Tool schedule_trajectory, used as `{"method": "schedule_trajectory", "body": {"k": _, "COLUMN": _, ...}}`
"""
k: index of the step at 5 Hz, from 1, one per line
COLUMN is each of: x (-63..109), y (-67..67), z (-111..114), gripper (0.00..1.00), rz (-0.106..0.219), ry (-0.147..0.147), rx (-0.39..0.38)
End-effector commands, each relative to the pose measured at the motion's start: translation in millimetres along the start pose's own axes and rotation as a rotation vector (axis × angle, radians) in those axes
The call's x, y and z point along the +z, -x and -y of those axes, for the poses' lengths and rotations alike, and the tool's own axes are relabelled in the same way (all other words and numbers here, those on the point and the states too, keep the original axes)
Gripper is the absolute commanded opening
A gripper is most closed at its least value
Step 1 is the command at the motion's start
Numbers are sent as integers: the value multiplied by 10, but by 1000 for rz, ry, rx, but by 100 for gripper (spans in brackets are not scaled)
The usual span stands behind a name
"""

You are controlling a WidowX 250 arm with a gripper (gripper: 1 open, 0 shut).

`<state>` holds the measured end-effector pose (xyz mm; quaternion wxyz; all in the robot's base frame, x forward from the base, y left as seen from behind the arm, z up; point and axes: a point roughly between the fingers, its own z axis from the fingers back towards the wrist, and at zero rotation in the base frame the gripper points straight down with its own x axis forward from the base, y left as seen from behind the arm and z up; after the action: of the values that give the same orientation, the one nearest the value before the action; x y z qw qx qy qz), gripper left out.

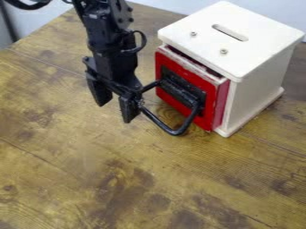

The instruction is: Close the drawer

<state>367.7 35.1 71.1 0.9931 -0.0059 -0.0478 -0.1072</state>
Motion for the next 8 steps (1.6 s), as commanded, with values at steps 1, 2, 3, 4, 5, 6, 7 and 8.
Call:
{"method": "schedule_trajectory", "body": {"k": 1, "x": 215, "y": -148, "z": 26, "gripper": 100, "rz": 67, "ry": -24, "rx": -30}}
{"method": "schedule_trajectory", "body": {"k": 2, "x": 101, "y": -139, "z": 47, "gripper": 100, "rz": 62, "ry": -25, "rx": 1}}
{"method": "schedule_trajectory", "body": {"k": 3, "x": 10, "y": -114, "z": 109, "gripper": 100, "rz": 58, "ry": -22, "rx": 31}}
{"method": "schedule_trajectory", "body": {"k": 4, "x": -12, "y": -126, "z": 199, "gripper": 100, "rz": 52, "ry": -20, "rx": 52}}
{"method": "schedule_trajectory", "body": {"k": 5, "x": -42, "y": -132, "z": 264, "gripper": 100, "rz": 47, "ry": -21, "rx": 75}}
{"method": "schedule_trajectory", "body": {"k": 6, "x": 18, "y": -155, "z": 300, "gripper": 100, "rz": 50, "ry": -27, "rx": 127}}
{"method": "schedule_trajectory", "body": {"k": 7, "x": 83, "y": -191, "z": 328, "gripper": 100, "rz": 72, "ry": -35, "rx": 178}}
{"method": "schedule_trajectory", "body": {"k": 8, "x": 137, "y": -223, "z": 346, "gripper": 100, "rz": 96, "ry": -39, "rx": 230}}
